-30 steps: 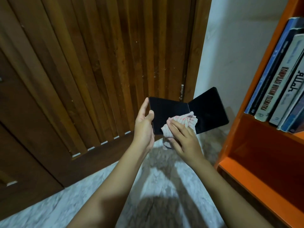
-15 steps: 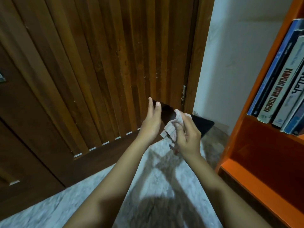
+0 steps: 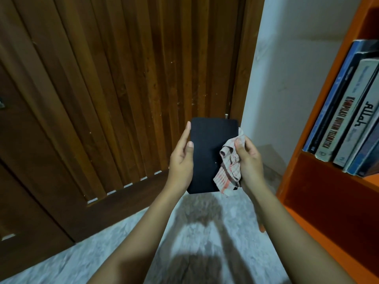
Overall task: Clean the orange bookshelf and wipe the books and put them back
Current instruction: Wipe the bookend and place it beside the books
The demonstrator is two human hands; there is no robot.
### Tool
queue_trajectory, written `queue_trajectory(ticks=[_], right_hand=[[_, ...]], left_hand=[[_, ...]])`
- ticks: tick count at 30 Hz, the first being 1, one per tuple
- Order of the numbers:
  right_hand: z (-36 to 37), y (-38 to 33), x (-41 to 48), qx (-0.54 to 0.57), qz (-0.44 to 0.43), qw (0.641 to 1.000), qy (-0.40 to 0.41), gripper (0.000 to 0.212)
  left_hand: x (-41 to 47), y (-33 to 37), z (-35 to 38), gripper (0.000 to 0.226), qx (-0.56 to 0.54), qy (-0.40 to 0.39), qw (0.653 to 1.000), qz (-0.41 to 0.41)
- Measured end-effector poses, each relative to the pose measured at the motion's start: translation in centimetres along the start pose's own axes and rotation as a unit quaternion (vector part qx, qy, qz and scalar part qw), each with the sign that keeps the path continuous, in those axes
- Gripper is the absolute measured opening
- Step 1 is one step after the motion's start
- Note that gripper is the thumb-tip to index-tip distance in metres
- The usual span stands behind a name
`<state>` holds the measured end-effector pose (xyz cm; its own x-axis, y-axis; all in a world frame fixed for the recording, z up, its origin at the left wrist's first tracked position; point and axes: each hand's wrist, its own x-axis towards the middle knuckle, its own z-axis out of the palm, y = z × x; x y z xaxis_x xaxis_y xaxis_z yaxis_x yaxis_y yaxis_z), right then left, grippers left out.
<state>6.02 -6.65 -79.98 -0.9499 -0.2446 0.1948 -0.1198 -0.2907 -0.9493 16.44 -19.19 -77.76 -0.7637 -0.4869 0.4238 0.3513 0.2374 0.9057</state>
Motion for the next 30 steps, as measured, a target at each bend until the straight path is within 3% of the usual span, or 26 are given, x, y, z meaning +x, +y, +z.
queue_trajectory(ticks=[3, 6, 11, 16, 18, 22, 24, 27, 30], right_hand=[[0.2, -0.4, 0.3, -0.076, -0.055, 0.994, 0.064, 0.041], [0.5, -1.6, 0.1, -0.170, -0.169, 0.958, 0.160, 0.042], [3.7, -2.0, -1.0, -0.293, -0.309, 0.896, 0.125, 0.041], [6.0, -2.9, -0.9, -0.397, -0.394, 0.822, 0.106, 0.037], [5.5, -2.8, -0.1, -0.394, -0.391, 0.824, 0.113, 0.035], [4.0, -2.3, 1.0, -0.307, -0.262, 0.891, 0.210, 0.031], [3.8, -2.0, 0.6, -0.297, -0.243, 0.892, 0.237, 0.032], [4.8, -1.3, -1.8, -0.339, -0.318, 0.868, 0.176, 0.036], [4.6, 0.3, -3.9, -0.411, -0.417, 0.807, 0.079, 0.039]], left_hand=[[-0.2, 0.2, 0.2, 0.042, -0.003, 0.034, 0.999, 0.010], [-0.3, 0.1, 0.4, 0.041, -0.020, 0.059, 0.998, 0.005], [-0.4, 0.8, 1.9, 0.042, -0.035, 0.047, 0.998, 0.021], [-0.5, 2.0, 2.8, 0.044, -0.054, 0.029, 0.998, 0.031], [-0.6, 2.2, 2.4, 0.041, -0.060, 0.035, 0.997, 0.037], [-1.1, 2.3, 2.4, 0.040, -0.066, 0.047, 0.996, 0.044], [-1.1, 2.5, 2.8, 0.040, -0.071, 0.051, 0.995, 0.046], [-0.4, 2.5, 2.9, 0.042, -0.092, 0.062, 0.993, 0.037], [0.2, 2.3, 2.7, 0.040, -0.107, 0.079, 0.991, 0.018]])
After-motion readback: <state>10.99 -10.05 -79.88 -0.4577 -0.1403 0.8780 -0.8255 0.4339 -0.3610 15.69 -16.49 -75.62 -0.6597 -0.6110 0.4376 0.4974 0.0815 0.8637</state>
